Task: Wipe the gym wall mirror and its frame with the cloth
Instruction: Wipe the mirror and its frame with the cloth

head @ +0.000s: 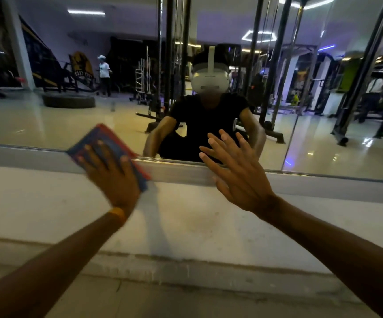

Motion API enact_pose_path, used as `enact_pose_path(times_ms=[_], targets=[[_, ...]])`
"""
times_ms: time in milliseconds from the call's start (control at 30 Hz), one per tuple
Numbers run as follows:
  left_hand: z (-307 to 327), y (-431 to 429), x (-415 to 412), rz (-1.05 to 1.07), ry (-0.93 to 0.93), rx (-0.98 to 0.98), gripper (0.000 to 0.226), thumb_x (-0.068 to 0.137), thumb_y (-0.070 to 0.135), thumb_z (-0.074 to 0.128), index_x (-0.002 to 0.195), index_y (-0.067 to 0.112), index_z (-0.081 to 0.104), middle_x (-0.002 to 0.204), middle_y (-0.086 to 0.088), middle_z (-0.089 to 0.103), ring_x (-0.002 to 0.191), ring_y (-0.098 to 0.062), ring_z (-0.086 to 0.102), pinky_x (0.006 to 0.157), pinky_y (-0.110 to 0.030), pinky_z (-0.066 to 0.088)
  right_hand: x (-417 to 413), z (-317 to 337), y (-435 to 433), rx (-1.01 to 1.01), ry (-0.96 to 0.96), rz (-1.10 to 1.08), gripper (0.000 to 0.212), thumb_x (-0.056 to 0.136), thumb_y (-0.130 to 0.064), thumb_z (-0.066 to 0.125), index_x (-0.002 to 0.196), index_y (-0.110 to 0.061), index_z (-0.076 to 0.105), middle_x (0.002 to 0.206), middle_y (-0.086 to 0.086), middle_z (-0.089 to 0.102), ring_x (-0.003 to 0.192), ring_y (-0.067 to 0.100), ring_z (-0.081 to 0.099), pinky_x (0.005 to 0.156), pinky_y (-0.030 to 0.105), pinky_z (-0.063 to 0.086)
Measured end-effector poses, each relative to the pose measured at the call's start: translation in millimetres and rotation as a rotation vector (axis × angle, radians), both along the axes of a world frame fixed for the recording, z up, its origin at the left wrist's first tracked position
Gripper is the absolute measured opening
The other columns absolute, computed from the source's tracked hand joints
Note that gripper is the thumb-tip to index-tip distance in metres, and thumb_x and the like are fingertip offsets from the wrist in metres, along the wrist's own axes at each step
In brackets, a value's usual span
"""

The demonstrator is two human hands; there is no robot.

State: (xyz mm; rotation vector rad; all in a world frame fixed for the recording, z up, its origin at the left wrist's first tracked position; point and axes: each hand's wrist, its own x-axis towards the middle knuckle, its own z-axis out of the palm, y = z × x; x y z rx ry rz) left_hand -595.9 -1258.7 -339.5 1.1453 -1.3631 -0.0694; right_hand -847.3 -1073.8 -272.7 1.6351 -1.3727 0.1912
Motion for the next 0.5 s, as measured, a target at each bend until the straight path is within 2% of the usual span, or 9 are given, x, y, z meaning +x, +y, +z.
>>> enact_pose_path(times_ms=[100,233,300,333,400,500], targets=[[7,28,-38,-0.098,-0.029,0.008,0.074,0.108,0.053,0.028,0.165,0.009,0.011,0.172,-0.021,0.005,0.157,-0.046,-0.001,0.124,-0.061,0.001,23,6,-16,0.025,0.02,0.011,0.064,0.103,-0.044,0.042,0.163,-0.026,0.027,0.172,0.012,0.012,0.159,0.036,0.002,0.123,0.064,0.015],[24,-30,31,0.024,0.052,0.054,0.074,0.107,0.05,0.033,0.164,0.007,0.012,0.171,-0.021,0.006,0.157,-0.046,0.0,0.125,-0.058,0.002,30,12,-25,0.024,0.039,-0.023,0.071,0.102,-0.044,0.046,0.165,-0.024,0.021,0.173,0.01,0.009,0.16,0.034,0.0,0.123,0.063,0.015],[29,-58,77,0.078,0.145,0.131,0.072,0.109,0.046,0.033,0.164,0.005,0.012,0.17,-0.023,0.006,0.157,-0.048,0.001,0.127,-0.049,-0.004,31,12,-25,0.015,0.034,-0.033,0.072,0.102,-0.044,0.046,0.165,-0.023,0.02,0.173,0.01,0.008,0.16,0.035,0.001,0.123,0.063,0.016],[30,-64,88,0.083,0.174,0.148,0.071,0.11,0.045,0.032,0.163,0.004,0.012,0.17,-0.024,0.006,0.157,-0.049,0.001,0.125,-0.041,-0.013,33,13,-24,0.018,0.039,-0.03,0.071,0.102,-0.044,0.046,0.165,-0.023,0.02,0.173,0.01,0.009,0.16,0.035,0.001,0.123,0.063,0.016],[26,-53,78,0.064,0.168,0.127,0.072,0.109,0.047,0.031,0.163,0.003,0.012,0.17,-0.025,0.006,0.156,-0.049,0.001,0.118,-0.032,-0.024,36,15,-24,0.04,0.06,-0.013,0.071,0.101,-0.045,0.048,0.164,-0.024,0.023,0.172,0.01,0.011,0.159,0.035,0.002,0.123,0.064,0.017],[6,-2,13,-0.044,0.032,0.018,0.073,0.109,0.048,0.034,0.164,0.007,0.01,0.171,-0.022,0.003,0.157,-0.043,-0.005,0.125,-0.049,-0.011,41,20,-28,0.029,0.069,-0.028,0.073,0.099,-0.043,0.054,0.163,-0.023,0.024,0.172,0.012,0.012,0.159,0.036,0.003,0.123,0.064,0.016]])
